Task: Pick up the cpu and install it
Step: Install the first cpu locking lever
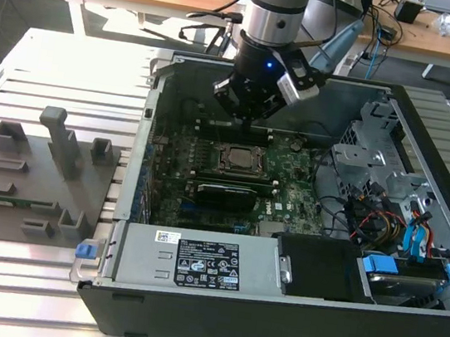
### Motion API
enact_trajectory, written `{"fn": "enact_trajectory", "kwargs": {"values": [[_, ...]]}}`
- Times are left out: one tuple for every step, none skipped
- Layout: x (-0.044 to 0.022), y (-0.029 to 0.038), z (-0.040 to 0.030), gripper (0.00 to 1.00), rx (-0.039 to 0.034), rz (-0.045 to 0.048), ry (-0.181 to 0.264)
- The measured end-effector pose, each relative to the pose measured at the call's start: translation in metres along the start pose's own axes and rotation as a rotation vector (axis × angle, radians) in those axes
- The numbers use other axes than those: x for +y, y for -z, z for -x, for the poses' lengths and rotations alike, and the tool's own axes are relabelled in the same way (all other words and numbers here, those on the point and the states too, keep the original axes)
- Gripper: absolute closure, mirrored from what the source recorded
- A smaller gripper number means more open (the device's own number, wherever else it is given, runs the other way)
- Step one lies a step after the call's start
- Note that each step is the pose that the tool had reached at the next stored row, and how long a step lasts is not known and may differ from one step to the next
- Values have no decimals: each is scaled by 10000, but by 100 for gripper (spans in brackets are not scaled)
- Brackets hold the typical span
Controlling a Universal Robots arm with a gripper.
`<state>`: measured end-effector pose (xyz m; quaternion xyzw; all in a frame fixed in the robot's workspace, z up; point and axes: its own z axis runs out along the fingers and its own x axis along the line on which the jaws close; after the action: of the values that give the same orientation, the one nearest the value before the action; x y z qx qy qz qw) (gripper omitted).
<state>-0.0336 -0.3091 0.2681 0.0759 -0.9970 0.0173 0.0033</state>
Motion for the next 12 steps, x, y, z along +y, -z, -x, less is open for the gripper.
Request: {"fn": "enact_trajectory", "kwargs": {"values": [[3, 0, -19, 89, 1, -1, -9], [7, 1, -49, 89, 3, -2, -22], [11, 1, -70, 89, 3, -2, -30], [17, 0, -107, 89, 3, -1, -49], [25, 1, -140, 89, 5, -1, -76], [32, 0, -172, 89, 5, -1, -107], [39, 1, -205, 89, 7, -1, -129], [43, 1, -225, 89, 7, -2, -138], [48, 1, -249, 89, 8, -1, -149], [51, 0, -269, 89, 8, -1, -157], [55, 0, -293, 89, 7, -1, -162], [65, 0, -349, 89, 4, -1, -162]]}}
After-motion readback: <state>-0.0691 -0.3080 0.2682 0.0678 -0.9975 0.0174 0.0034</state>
